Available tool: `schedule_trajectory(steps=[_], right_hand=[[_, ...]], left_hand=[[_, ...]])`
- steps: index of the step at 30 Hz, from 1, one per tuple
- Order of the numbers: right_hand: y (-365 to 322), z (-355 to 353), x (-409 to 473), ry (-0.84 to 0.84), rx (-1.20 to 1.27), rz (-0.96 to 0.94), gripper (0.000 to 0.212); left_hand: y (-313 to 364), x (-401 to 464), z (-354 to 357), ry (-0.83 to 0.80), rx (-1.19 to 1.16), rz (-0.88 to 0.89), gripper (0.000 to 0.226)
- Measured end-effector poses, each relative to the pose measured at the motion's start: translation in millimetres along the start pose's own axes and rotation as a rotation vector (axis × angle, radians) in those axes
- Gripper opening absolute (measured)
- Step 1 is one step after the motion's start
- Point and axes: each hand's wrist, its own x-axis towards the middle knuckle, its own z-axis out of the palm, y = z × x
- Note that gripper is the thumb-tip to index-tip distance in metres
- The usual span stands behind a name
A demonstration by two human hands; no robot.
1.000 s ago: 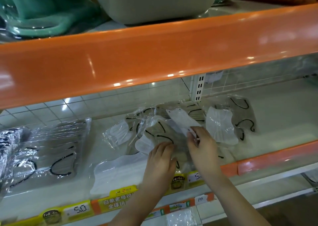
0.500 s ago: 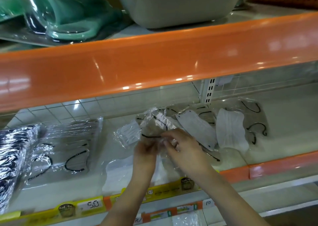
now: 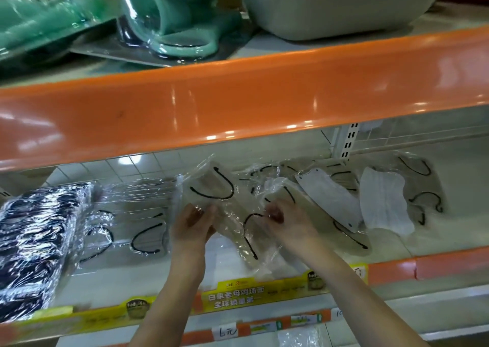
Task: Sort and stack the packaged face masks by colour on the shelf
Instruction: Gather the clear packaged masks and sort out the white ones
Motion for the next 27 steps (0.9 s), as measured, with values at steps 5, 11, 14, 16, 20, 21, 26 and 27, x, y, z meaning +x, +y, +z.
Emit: schedule_trajectory(steps=[5,11,14,16,20,21,26,27], right_hand=[[-19.7,18.6,-3.0,-0.030,0.179,-0.011,0.026],[-40.8,60.0,-18.7,-0.161,0.471,0.017,0.015],[-46.8,79.6,-20.3,-0.090,0.350,-0.149,0.021],[-48.1,91.6,-19.7,-0.013,0.149,-0.306,0.024],[-42.9,111.7,-12.6,0.099,-0.463,-0.746,0.044],[-45.4,116.6,-12.0,0.064,-0.535,-0.786,0.045],[-54.3,142.6,-6.7,-0.004,-0.697,-0.778,0.041],[-55.4,146.9,-4.5,0.009,-0.695,-0.772,0.041]], left_hand=[[8.7,7.0,-20.3,0.031,-0.005,0.002,0.014],[0.4,20.8,-61.1,-0.026,0.242,0.022,0.024],[5.7,39.6,-87.4,-0.047,0.445,0.087,0.015],[10.7,52.5,-108.6,-0.143,0.594,0.102,0.013],[16.9,71.1,-144.5,-0.301,0.854,0.105,0.019],[18.3,73.6,-151.9,-0.321,0.871,0.101,0.022],[25.0,81.1,-179.4,-0.471,0.920,0.047,0.024],[23.5,82.4,-184.1,-0.478,0.924,0.027,0.024]])
